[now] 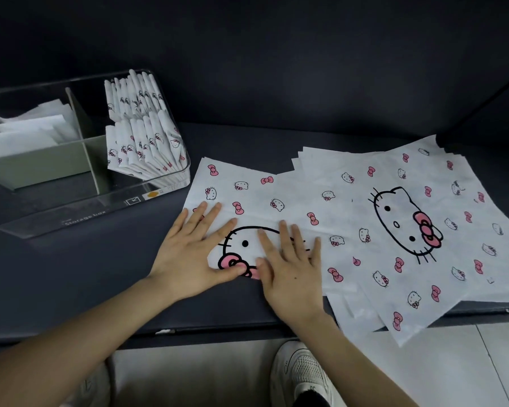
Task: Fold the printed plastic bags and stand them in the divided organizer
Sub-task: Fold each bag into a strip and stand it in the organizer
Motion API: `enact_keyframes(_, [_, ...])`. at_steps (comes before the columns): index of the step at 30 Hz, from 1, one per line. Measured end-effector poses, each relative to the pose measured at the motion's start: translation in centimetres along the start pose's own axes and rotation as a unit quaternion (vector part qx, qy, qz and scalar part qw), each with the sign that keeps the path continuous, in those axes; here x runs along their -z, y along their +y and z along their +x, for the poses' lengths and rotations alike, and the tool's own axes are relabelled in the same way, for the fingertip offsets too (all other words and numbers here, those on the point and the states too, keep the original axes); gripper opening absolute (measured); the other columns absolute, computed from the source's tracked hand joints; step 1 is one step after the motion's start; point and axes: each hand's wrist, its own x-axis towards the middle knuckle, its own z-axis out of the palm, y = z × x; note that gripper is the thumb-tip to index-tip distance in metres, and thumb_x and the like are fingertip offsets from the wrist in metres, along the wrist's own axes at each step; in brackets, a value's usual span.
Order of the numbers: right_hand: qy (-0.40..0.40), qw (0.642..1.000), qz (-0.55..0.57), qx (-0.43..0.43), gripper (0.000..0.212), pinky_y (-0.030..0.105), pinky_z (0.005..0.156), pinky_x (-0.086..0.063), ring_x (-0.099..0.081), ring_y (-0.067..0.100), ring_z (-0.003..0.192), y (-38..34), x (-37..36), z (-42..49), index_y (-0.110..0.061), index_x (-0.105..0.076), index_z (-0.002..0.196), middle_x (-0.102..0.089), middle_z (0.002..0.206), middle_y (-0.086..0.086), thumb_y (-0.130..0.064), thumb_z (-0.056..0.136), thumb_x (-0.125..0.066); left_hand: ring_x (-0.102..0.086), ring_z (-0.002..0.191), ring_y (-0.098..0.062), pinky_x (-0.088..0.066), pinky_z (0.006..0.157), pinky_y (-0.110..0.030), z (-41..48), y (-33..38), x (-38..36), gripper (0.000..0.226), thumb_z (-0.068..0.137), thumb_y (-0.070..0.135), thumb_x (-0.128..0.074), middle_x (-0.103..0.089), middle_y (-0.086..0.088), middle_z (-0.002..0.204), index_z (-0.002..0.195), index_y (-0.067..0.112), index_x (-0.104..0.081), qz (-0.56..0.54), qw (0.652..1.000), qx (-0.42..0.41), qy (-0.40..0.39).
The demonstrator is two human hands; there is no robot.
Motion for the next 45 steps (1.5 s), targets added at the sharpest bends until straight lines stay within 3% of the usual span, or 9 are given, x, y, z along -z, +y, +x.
enact_keyframes(10, [0.003,0.996,-0.029,-0.079,0.052,0.057,0.11,-0.008,-0.035,0.038,0.137,8.4,2.2,-5.0,-0.027,-0.025,0.147,-0.039,0.148,0.02,-0.049,0.101,-0.014,0.03,0.141,-0.01,0.019,0.115,-0.035,0.2,0.0,0.3,0.094,0.059,0.093,0.012,0.025,0.009,0.156,0.141,0.047,0.016,0.031,0.999,0.002,-0.029])
enact_keyframes(15, [0.069,0.983,0.083,0.152,0.037,0.052,0.11,-0.026,-0.054,0.028,0.122,6.4,3.1,-2.3,-0.019,-0.07,0.108,-0.063,0.127,0.006,-0.045,0.092,-0.049,0.026,0.142,-0.01,0.017,0.116,-0.034,0.1,0.0,0.4,0.095,0.061,0.094,0.01,0.021,0.01,0.156,0.142,0.046,0.012,0.023,0.999,0.002,-0.033])
enact_keyframes(21, [0.13,0.958,0.048,0.251,0.019,0.029,0.098,-0.041,-0.069,0.019,0.083,5.4,2.3,-0.5,-0.011,-0.073,0.075,-0.073,0.089,0.002,-0.016,0.085,-0.058,0.018,0.144,-0.006,0.013,0.117,-0.03,0.1,-0.2,1.2,0.096,0.062,0.093,0.004,0.014,0.014,0.155,0.145,0.043,0.003,-0.004,0.999,-0.01,-0.038])
enact_keyframes(25, [0.081,0.971,0.149,0.167,0.021,0.021,0.067,-0.042,-0.048,0.007,0.053,5.5,4.1,-0.2,-0.011,-0.063,0.075,-0.055,0.058,-0.012,-0.019,0.088,-0.05,0.009,0.142,0.007,0.006,0.111,-0.013,-0.2,-2.5,4.1,0.094,0.055,0.1,-0.002,0.006,0.029,0.151,0.138,0.057,0.006,-0.084,0.986,-0.079,-0.123])
enact_keyframes(28, [-0.05,0.972,0.213,0.089,0.017,0.018,0.048,-0.026,-0.042,0.0,0.047,6.0,6.6,-0.4,-0.021,-0.055,0.079,-0.038,0.045,-0.016,-0.026,0.092,-0.044,-0.024,0.127,0.022,-0.013,0.1,0.001,-1.1,-4.4,5.8,0.083,0.054,0.089,-0.043,-0.025,0.039,0.138,0.13,0.066,-0.017,-0.174,0.965,-0.078,-0.18])
enact_keyframes(32, [-0.196,0.943,0.268,0.023,0.029,0.017,0.054,-0.031,-0.043,0.004,0.054,7.2,8.0,1.4,-0.034,-0.043,0.073,-0.049,0.057,-0.019,-0.02,0.098,-0.047,-0.057,0.094,0.007,-0.04,0.082,-0.007,-0.6,-5.2,4.6,0.027,0.074,0.075,-0.048,-0.066,0.026,0.097,0.095,0.061,-0.058,-0.231,0.969,-0.034,-0.085])
enact_keyframes(34, [-0.221,0.922,0.316,-0.024,0.02,0.019,0.056,-0.033,-0.043,0.004,0.055,8.1,8.5,2.6,-0.032,-0.05,0.076,-0.049,0.06,-0.013,-0.026,0.095,-0.054,-0.055,0.066,-0.009,-0.042,0.067,-0.027,0.4,-4.9,4.0,0.046,0.082,0.073,-0.04,-0.063,0.004,0.068,0.071,0.037,-0.067,-0.274,0.961,0.024,-0.018])
enact_keyframes(37, [-0.279,0.854,0.426,-0.108,0.015,0.013,0.072,-0.045,-0.061,0.001,0.085,9.9,9.7,3.4,-0.023,-0.062,0.097,-0.066,0.093,-0.008,-0.023,0.085,-0.071,-0.055,0.07,-0.013,-0.041,0.07,-0.023,1.7,-4.3,3.5,0.027,0.091,0.041,-0.051,-0.066,-0.005,0.075,0.076,0.027,-0.068,-0.335,0.939,0.074,0.017])
enact_keyframes(45, [-0.061,0.832,0.464,-0.297,0.009,0.015,0.068,-0.043,-0.059,0.008,0.076,12.1,7.1,4.0,-0.013,-0.07,0.077,-0.07,0.085,0.0,-0.017,0.085,-0.071,-0.056,0.073,-0.022,-0.044,0.07,-0.038,3.8,-3.5,2.8,0.032,0.099,0.037,-0.045,-0.061,0.0,0.07,0.073,0.024,-0.058,-0.278,0.952,0.121,0.044])
